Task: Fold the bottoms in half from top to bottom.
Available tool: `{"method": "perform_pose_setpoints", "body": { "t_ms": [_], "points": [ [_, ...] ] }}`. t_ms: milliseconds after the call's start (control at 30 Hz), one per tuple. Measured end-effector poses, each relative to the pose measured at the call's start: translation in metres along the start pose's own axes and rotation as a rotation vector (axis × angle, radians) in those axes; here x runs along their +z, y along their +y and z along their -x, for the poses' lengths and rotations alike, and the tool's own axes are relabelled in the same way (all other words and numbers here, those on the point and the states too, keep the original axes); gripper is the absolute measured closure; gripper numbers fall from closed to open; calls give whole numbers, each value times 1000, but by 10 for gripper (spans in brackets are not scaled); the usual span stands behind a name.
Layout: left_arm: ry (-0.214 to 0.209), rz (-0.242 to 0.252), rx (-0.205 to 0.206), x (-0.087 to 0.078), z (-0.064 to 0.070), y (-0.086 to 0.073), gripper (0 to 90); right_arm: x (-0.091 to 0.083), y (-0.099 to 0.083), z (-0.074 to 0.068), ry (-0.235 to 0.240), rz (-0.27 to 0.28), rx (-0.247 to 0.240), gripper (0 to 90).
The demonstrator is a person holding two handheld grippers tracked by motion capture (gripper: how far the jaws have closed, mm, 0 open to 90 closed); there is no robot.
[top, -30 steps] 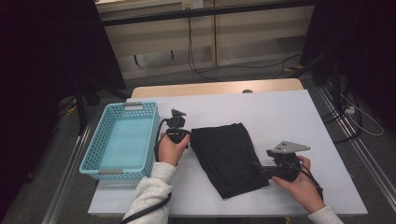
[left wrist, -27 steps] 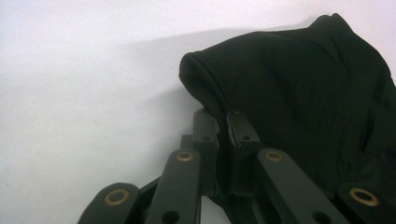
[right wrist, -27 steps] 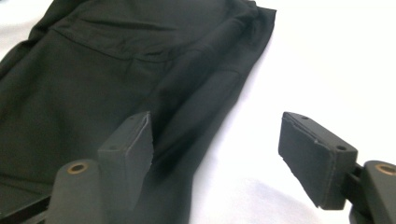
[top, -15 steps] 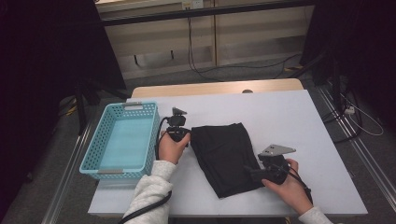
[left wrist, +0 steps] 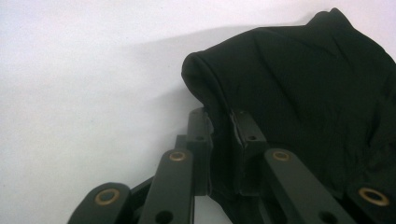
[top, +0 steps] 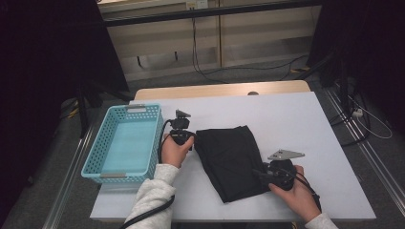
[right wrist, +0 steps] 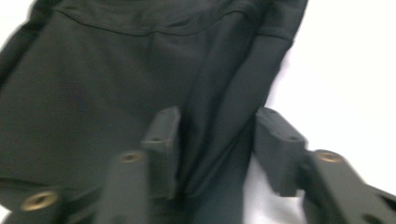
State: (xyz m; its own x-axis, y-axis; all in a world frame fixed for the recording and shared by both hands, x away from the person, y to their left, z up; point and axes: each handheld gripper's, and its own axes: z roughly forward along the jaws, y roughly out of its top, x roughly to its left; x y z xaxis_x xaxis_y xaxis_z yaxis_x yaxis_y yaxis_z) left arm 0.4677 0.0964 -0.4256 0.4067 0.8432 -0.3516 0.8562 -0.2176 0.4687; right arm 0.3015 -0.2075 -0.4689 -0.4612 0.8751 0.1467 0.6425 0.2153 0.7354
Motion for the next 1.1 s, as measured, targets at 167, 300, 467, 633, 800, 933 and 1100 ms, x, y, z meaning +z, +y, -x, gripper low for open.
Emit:
{"method": "perform_pose_setpoints", "body": {
  "t_ms": [167,300,467,633,800,933,1100],
  "points": [
    [0,-4,-2,1,-1,0,745,2,-2,-2,47,17,29,763],
    [5,-1,14,1,0,1,661,2,-2,-6,38,20,23,786],
    [29,12,0,1,2,1,412,2,-2,-6,37,25,12,790],
    [68,32,14,5,2,-1,293,2,-2,-6,38,24,11,790],
    [101,24,25,16,4,-7,254,2,-2,-8,31,23,7,790],
    [135,45,45,20,9,-8,340,2,-3,-8,31,31,5,790],
    [147,27,82,23,17,-7,492,2,-3,-8,33,34,11,789]
  ]
}}
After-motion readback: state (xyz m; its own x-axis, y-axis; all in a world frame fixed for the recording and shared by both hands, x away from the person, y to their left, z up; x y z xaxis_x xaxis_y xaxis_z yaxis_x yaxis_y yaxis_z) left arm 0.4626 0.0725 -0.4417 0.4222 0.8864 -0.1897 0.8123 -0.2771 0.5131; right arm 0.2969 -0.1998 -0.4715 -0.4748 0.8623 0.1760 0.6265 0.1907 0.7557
